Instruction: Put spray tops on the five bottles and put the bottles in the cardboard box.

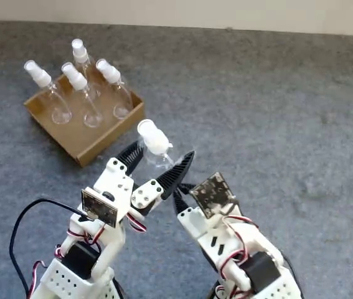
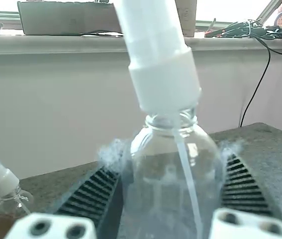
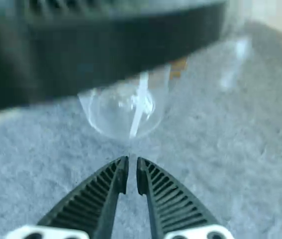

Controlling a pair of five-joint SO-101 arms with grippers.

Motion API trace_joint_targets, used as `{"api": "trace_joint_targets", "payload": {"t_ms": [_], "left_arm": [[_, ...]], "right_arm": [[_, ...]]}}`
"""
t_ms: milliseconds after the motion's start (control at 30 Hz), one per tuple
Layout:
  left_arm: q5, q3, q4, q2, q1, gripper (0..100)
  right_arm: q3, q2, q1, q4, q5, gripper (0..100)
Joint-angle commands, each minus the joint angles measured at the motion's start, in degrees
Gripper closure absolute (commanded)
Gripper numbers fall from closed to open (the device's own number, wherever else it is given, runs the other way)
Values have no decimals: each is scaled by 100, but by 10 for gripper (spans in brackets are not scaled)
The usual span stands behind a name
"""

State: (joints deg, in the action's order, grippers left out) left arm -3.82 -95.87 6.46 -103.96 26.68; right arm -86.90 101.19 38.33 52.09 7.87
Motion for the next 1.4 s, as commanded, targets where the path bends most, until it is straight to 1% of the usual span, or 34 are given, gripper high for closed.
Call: {"api": "trace_joint_targets", "payload": {"t_ms": [0,67,267,333,667,1033,1167,1367], "left_arm": [[-62,-110,-132,-31,-66,819],[-62,-110,-132,-31,-40,819],[-62,-110,-123,-31,-75,819],[-62,-110,-123,-31,-75,819],[-62,-110,-114,-22,-75,819],[-62,-119,-114,-13,-31,819],[-62,-119,-114,-13,-48,819],[-62,-119,-114,-13,-57,819]], "right_arm": [[-4,75,66,-303,18,979],[-4,75,110,-321,18,979],[-4,75,655,-330,18,980],[-4,75,655,-356,18,980],[-4,75,646,-1393,9,980],[-4,75,655,-1701,9,980],[-48,75,620,-1701,18,980],[-40,75,-40,-1701,18,980]]}}
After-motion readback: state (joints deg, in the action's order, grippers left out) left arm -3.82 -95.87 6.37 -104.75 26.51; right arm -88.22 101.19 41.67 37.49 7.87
